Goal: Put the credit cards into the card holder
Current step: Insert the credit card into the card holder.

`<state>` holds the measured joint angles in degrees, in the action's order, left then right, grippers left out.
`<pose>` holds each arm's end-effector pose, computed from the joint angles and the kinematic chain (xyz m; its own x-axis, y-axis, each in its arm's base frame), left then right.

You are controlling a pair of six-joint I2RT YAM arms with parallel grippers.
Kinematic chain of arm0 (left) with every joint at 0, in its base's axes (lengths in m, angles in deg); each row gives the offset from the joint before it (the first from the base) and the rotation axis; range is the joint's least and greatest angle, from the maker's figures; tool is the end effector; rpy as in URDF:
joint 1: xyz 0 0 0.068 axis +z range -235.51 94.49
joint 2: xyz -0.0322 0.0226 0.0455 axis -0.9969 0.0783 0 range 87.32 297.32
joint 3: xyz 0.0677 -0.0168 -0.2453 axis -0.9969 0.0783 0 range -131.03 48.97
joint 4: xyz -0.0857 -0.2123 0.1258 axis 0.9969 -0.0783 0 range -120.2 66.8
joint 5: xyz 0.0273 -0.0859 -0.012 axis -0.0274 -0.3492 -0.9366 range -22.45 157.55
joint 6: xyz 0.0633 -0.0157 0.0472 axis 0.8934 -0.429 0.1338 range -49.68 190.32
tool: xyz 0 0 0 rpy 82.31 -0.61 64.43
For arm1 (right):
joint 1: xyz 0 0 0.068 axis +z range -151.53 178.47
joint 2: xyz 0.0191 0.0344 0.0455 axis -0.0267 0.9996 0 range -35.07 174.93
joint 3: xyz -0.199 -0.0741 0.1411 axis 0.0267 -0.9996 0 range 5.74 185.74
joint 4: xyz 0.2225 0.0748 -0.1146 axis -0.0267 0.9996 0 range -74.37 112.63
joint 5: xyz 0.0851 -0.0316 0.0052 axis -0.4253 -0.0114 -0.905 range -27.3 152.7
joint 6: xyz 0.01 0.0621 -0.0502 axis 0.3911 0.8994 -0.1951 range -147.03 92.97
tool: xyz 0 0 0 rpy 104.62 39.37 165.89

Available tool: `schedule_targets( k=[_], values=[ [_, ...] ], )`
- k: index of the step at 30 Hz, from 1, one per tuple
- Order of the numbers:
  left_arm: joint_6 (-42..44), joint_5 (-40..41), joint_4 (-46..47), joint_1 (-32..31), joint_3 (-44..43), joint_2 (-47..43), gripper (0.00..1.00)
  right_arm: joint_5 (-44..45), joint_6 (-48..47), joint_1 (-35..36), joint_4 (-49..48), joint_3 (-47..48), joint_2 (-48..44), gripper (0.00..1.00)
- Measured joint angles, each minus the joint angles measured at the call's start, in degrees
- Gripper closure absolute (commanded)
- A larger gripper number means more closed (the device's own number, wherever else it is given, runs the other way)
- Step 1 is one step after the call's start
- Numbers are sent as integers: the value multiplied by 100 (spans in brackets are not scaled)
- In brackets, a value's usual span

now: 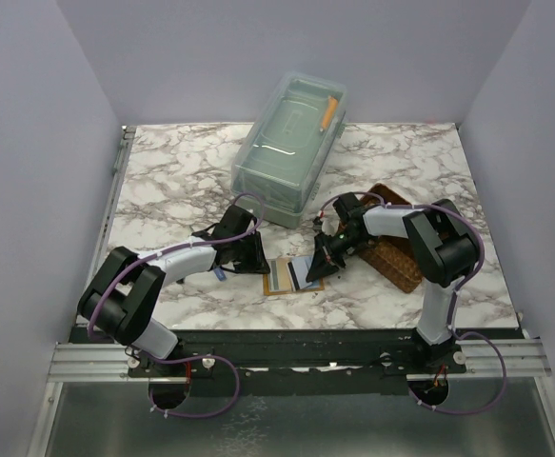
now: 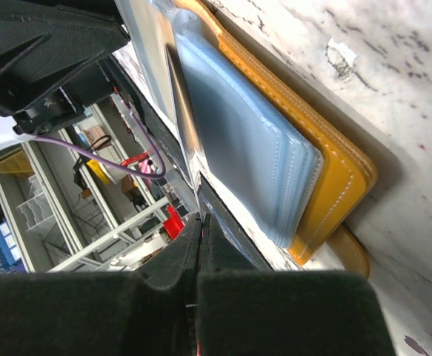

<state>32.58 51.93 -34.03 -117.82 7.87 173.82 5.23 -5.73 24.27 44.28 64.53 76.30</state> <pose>0.2418 -0.1752 0.1092 -0.9480 -0.0979 -0.3027 0.0772 0.8524 -0.5172 0.2651 0.1934 0.0740 -0.9561 -0.2452 0.1606 -0.0027 0.5552 0.8317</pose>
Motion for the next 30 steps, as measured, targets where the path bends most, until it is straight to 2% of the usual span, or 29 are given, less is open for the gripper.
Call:
schedule_targets(
  k=[17,30],
  values=[
    [4,0,0,0,0,0,76,66,-295,0,466,13,0,100],
    [4,-2,-2,0,0,0,76,90,-339,20,584,442,291,100]
  ],
)
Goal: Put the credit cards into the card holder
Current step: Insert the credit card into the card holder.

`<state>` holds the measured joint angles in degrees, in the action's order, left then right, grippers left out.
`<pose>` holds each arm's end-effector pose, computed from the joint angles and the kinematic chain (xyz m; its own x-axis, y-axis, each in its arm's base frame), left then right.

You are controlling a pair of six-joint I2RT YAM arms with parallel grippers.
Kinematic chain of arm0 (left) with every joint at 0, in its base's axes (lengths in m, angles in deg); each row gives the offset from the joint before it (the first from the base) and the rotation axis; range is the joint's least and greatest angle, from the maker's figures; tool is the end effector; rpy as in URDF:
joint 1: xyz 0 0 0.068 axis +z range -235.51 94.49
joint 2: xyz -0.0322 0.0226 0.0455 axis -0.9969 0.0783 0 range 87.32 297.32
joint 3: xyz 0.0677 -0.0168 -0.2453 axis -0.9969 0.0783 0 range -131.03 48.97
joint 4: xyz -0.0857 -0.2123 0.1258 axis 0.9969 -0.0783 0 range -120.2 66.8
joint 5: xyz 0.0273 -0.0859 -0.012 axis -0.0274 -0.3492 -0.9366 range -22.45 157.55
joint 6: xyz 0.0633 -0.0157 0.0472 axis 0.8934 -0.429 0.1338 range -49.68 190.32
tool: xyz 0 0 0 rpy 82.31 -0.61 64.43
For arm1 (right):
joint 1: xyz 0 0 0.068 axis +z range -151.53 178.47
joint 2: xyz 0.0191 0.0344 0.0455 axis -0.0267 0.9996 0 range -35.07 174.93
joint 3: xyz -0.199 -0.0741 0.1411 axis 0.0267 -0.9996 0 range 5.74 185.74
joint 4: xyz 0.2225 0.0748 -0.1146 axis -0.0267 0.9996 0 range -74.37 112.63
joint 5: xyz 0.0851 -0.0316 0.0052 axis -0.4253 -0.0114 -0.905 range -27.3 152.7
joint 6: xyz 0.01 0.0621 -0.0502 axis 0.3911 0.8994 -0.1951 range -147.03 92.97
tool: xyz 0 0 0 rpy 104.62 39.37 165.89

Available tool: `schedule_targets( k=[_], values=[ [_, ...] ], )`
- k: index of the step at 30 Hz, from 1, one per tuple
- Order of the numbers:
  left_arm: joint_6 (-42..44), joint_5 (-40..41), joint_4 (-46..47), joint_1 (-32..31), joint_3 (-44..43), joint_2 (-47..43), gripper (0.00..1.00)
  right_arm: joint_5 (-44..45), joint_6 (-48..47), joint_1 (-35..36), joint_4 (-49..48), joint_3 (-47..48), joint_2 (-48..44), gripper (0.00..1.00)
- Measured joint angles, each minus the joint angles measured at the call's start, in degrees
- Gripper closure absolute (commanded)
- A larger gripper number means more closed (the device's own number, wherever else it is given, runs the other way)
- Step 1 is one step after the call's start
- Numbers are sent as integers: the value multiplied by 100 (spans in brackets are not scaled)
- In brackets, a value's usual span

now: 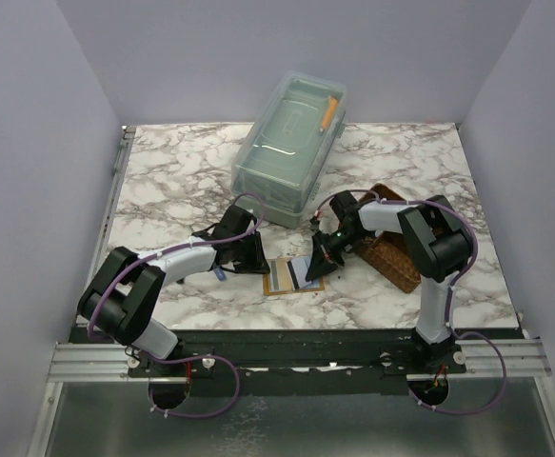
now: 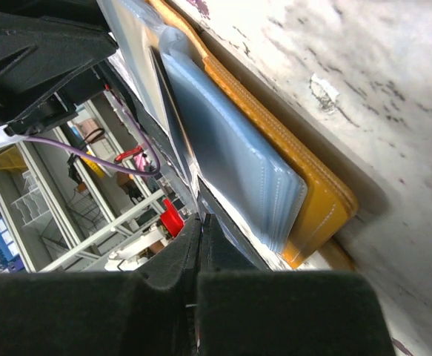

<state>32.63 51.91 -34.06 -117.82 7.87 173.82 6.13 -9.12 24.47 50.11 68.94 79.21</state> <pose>0.2417 -0.1752 0.1092 -0.9482 -0.0969 -0.3026 0.0779 0.8525 -0.5170 0.2713 0.1970 0.0725 -0.9448 -0.2723 0.1822 -0.0095 0.5786 0.8156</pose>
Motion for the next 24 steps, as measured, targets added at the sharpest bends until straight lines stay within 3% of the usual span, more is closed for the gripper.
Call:
schedule_targets(
  k=[24],
  values=[
    [0,-26,2,0,0,0,76,94,-98,105,136,431,275,100]
  ],
)
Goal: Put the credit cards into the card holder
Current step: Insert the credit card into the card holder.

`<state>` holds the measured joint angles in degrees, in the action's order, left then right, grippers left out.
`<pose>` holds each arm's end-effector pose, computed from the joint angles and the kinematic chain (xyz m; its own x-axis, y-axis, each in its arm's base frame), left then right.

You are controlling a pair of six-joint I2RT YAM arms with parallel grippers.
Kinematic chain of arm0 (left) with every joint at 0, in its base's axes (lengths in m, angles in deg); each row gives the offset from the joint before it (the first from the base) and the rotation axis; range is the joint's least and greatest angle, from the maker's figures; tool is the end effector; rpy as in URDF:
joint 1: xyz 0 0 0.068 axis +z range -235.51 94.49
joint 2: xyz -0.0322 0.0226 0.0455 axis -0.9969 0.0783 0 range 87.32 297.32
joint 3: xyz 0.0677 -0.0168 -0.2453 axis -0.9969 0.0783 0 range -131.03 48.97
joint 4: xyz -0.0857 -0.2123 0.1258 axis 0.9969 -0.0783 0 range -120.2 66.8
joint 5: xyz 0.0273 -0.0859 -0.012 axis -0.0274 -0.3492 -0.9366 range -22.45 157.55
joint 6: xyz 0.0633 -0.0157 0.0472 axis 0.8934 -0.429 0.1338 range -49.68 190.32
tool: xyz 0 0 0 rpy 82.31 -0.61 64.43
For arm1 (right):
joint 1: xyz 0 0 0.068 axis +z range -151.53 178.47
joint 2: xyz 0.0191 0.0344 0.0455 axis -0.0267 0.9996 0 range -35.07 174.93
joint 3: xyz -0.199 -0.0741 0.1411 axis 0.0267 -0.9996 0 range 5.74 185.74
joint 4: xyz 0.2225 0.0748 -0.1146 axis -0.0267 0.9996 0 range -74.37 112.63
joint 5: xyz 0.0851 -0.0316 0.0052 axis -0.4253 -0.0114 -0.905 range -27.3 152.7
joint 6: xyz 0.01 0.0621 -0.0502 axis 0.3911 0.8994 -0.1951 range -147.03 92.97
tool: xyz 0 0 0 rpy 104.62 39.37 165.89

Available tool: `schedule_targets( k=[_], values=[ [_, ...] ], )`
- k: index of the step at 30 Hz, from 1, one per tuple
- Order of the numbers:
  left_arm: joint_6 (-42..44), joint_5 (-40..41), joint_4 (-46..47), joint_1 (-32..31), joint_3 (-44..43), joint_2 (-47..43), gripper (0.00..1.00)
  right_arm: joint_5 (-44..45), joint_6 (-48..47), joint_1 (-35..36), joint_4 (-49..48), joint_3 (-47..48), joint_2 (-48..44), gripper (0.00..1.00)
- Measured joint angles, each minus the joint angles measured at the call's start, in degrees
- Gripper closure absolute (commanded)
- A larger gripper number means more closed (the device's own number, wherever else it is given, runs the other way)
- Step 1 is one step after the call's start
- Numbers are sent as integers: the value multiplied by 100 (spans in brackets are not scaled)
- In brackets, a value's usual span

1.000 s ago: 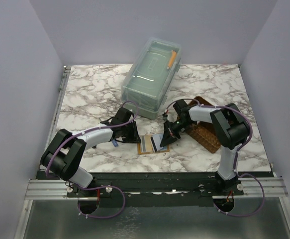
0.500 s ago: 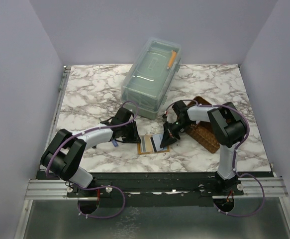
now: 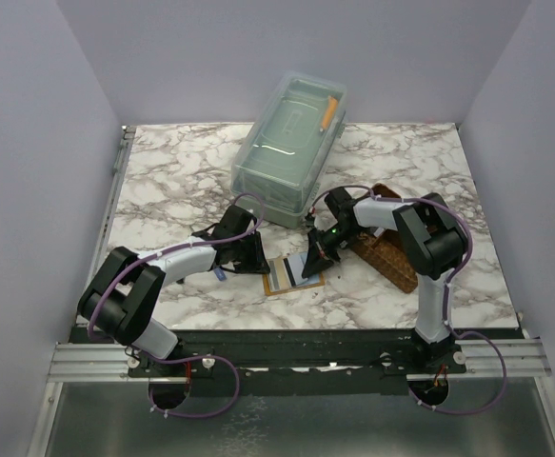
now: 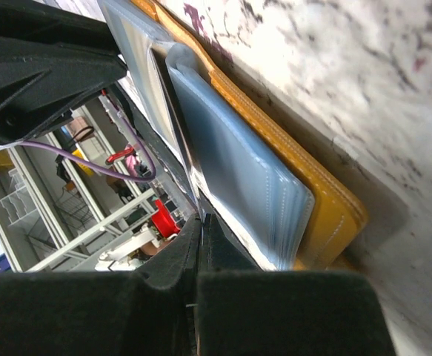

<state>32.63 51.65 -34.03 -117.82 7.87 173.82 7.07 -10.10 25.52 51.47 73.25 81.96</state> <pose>0.2415 -0.1754 0.1093 -0.9489 -0.0956 -0.3008 0.0792 0.8505 -0.5200 0.2814 0.2083 0.0720 -0.9413 -0.2961 0.1622 -0.0440 0.5839 0.8106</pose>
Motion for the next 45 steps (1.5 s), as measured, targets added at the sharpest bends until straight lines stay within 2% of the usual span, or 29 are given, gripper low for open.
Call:
schedule_targets(
  k=[6,17,23,29,39,45],
  values=[
    [0,-9,2,0,0,0,77,-7,20,13,-219,-11,39,100],
    [0,-7,2,39,0,0,78,-35,487,249,-1478,-634,-85,100],
    [0,-7,2,44,0,0,78,468,592,334,-1912,-975,-549,100],
    [0,-2,0,44,0,-2,78,981,531,361,-1919,-1016,-754,100],
    [2,7,0,44,0,-2,78,1204,293,216,-1650,-1016,-960,100],
    [2,4,-4,44,0,-2,78,1147,256,114,-1897,-1051,-1091,100]
  ],
)
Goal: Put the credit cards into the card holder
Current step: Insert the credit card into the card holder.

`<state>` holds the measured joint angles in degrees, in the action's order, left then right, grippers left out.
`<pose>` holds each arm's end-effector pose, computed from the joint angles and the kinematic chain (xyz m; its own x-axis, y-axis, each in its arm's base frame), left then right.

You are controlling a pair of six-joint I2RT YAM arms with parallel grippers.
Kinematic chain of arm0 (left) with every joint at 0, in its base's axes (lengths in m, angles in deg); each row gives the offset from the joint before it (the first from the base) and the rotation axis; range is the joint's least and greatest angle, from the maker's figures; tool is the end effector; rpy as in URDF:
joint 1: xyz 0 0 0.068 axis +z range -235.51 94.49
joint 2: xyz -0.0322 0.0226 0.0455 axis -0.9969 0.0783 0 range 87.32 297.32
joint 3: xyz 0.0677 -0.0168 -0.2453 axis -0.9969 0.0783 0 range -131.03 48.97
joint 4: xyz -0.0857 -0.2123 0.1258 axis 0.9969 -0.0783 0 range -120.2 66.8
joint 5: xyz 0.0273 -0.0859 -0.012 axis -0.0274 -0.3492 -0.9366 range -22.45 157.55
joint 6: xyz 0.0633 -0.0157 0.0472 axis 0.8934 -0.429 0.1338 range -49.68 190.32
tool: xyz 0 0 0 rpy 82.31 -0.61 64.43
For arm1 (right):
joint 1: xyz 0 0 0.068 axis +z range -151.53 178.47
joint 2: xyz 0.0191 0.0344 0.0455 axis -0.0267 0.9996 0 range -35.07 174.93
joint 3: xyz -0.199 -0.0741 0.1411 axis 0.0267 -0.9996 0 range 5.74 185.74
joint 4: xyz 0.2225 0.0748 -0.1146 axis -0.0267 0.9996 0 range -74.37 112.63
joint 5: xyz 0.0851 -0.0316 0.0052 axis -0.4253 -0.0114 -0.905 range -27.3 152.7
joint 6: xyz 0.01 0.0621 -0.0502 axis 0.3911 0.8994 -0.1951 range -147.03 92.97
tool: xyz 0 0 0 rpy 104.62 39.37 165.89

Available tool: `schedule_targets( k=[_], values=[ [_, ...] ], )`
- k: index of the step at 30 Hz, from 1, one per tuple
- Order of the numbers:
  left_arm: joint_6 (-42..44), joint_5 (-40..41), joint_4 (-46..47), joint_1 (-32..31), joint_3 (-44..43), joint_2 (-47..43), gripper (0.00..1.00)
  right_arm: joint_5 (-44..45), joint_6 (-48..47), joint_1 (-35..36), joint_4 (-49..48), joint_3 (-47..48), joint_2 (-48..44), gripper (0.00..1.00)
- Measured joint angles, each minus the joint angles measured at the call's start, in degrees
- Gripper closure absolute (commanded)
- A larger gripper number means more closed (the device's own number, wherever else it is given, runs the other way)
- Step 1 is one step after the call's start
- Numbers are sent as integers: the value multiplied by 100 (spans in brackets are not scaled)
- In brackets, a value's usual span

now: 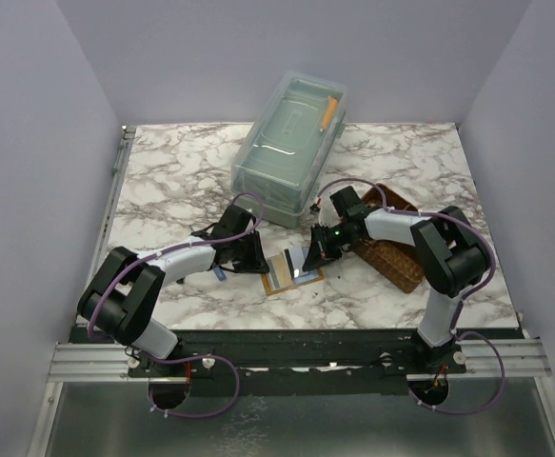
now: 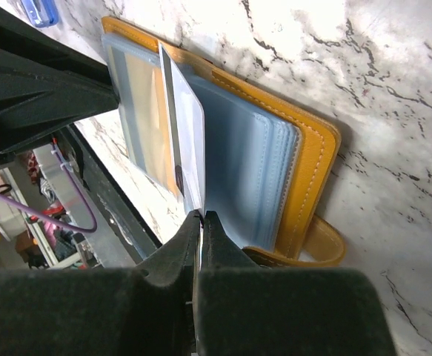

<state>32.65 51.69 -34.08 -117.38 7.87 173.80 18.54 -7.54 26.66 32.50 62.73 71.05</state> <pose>0.2428 -0.1735 0.1093 -0.9481 -0.1027 -0.3009 0.0726 0.8515 -0.5193 0.2804 0.2054 0.0903 -0.9554 -0.2405 -0.1711 -0.2863 0.6138 0.7357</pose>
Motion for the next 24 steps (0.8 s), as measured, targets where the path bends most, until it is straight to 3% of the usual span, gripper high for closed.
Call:
schedule_targets(
  k=[24],
  values=[
    [-2,-7,-52,0,0,0,78,-61,1104,413,-1224,-680,-105,100]
  ],
)
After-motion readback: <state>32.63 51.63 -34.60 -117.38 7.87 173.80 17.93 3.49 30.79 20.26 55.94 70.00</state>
